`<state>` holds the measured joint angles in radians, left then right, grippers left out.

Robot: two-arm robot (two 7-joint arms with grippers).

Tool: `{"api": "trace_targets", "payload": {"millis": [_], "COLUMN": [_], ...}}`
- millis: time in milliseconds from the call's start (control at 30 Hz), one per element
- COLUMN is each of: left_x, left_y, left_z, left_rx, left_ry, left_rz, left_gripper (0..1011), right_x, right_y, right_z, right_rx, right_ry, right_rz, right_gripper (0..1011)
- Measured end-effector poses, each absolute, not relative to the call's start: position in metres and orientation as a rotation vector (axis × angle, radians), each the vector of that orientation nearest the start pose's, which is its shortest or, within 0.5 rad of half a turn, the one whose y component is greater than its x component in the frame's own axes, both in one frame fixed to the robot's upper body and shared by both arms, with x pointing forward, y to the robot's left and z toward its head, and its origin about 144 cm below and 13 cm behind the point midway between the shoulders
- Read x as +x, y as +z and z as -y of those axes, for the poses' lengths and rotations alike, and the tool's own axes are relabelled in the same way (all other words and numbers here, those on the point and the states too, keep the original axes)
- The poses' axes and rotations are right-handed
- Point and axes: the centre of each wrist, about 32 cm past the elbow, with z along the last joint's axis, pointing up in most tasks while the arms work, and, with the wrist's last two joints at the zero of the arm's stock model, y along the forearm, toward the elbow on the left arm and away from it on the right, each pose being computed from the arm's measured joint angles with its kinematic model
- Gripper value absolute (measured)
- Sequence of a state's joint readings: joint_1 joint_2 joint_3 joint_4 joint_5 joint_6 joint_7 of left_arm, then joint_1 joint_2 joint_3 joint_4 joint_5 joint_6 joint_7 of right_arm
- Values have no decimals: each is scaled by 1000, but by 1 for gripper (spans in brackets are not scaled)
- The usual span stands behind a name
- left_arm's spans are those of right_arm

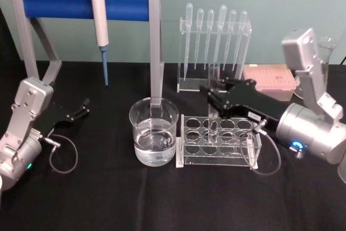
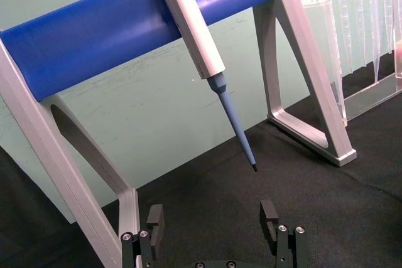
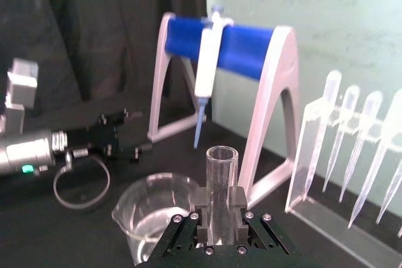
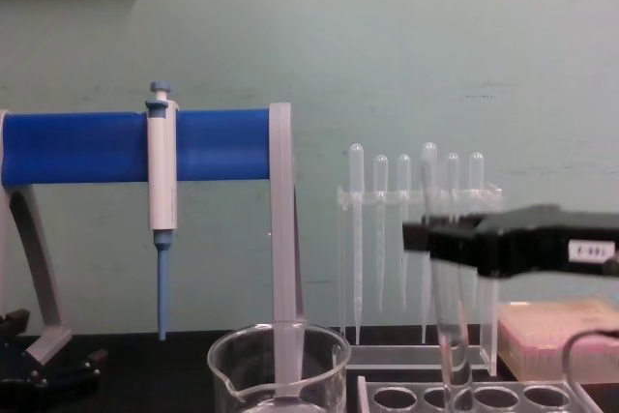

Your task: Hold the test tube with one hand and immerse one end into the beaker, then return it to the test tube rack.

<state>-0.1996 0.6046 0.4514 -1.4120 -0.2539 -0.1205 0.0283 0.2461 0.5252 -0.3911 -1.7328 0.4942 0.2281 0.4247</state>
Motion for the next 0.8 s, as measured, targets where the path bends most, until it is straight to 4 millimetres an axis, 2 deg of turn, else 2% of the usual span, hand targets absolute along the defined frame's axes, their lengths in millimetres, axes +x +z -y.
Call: {"api": "trace_targets", "payload": {"millis": [267,800], "left_x": [489,489], "left_y": [1140,1140], "left_z": [-310,-310], "left_rx": [304,304], "left_ry": [1248,1248], "left_rz": [285,285], "left_gripper": [1000,1000], "right_x": [485,485], "right_y": [1254,1255], "right_z": [247,247], "right_rx": [-45,-33], "right_ry": [-753,-752], "right_rz": [38,33], "right_gripper": [225,225]}}
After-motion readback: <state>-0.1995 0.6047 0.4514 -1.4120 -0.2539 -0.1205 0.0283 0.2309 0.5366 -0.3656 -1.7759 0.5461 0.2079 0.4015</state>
